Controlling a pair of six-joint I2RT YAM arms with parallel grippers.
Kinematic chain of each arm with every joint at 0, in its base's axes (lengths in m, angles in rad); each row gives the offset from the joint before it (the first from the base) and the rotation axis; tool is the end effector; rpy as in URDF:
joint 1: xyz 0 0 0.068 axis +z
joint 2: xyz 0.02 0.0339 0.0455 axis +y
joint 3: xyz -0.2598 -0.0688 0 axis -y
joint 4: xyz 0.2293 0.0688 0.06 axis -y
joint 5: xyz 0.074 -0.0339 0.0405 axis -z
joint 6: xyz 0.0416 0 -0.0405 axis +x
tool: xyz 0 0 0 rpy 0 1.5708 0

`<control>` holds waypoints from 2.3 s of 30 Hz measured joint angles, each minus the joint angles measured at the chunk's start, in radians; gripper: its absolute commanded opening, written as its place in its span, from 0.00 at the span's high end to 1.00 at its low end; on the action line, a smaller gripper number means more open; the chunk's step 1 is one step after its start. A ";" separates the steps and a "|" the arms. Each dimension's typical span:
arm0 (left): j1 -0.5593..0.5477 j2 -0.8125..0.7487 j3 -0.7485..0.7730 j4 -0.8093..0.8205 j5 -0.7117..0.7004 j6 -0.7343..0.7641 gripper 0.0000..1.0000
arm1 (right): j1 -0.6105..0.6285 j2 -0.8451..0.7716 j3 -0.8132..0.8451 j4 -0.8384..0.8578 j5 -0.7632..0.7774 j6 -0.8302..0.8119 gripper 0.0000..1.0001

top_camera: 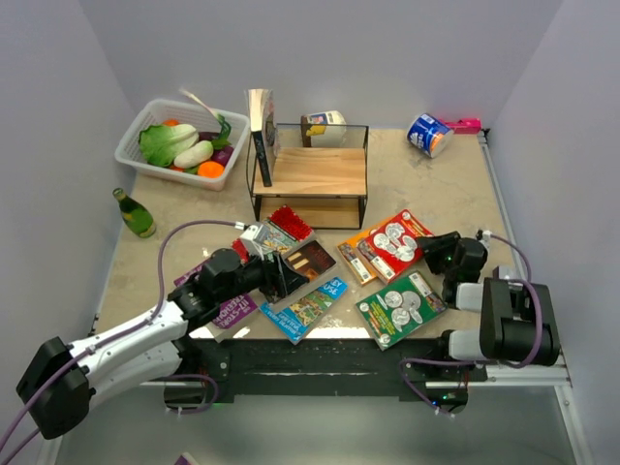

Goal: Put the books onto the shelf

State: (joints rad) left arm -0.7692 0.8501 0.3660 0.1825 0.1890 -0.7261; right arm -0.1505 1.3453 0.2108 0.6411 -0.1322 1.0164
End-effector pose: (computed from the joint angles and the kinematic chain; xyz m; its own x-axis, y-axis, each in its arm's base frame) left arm 0.1304 -0.1372 0.2210 -0.6988 -0.2312 -0.6770 0.4655 0.5716 -0.6757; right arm 0.2131 -0.0268 0.1297 -0.2177 0.8855 -0.4106 0.4159 0.4647 0.7817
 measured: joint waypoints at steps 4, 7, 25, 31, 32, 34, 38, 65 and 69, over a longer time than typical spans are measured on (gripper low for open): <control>0.000 0.040 0.000 0.024 0.003 -0.015 0.24 | -0.021 0.031 -0.020 0.119 -0.070 0.014 0.83; 0.000 0.055 0.000 0.031 0.003 -0.018 0.24 | -0.021 -0.063 -0.021 0.087 -0.081 -0.003 0.85; -0.179 0.019 0.287 -0.219 -0.308 0.122 0.21 | 0.183 -0.521 0.644 -1.144 0.176 -0.277 1.00; -0.402 0.171 0.514 -0.324 -0.619 0.183 0.16 | 0.262 -0.517 0.960 -1.378 0.301 -0.375 1.00; -0.438 0.219 0.565 -0.353 -0.671 0.192 0.16 | 0.268 -0.517 0.989 -1.405 0.315 -0.391 1.00; -0.484 0.318 0.672 -0.409 -0.756 0.200 0.16 | 0.275 -0.515 1.026 -1.454 0.332 -0.417 1.00; -0.530 0.426 0.807 -0.446 -0.822 0.230 0.14 | 0.283 -0.502 1.070 -1.533 0.330 -0.451 1.00; -0.530 0.079 0.854 -0.454 -0.995 0.325 0.19 | 0.610 -0.166 1.330 -1.082 0.120 -0.611 1.00; -0.530 -0.003 0.853 -0.586 -1.100 0.250 0.20 | 0.734 -0.120 1.316 -0.911 0.213 -0.692 1.00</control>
State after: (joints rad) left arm -1.2991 0.8471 1.2190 -0.4030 -0.9112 -0.4763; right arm 0.5838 1.2255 1.5272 -0.2699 0.0811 0.3248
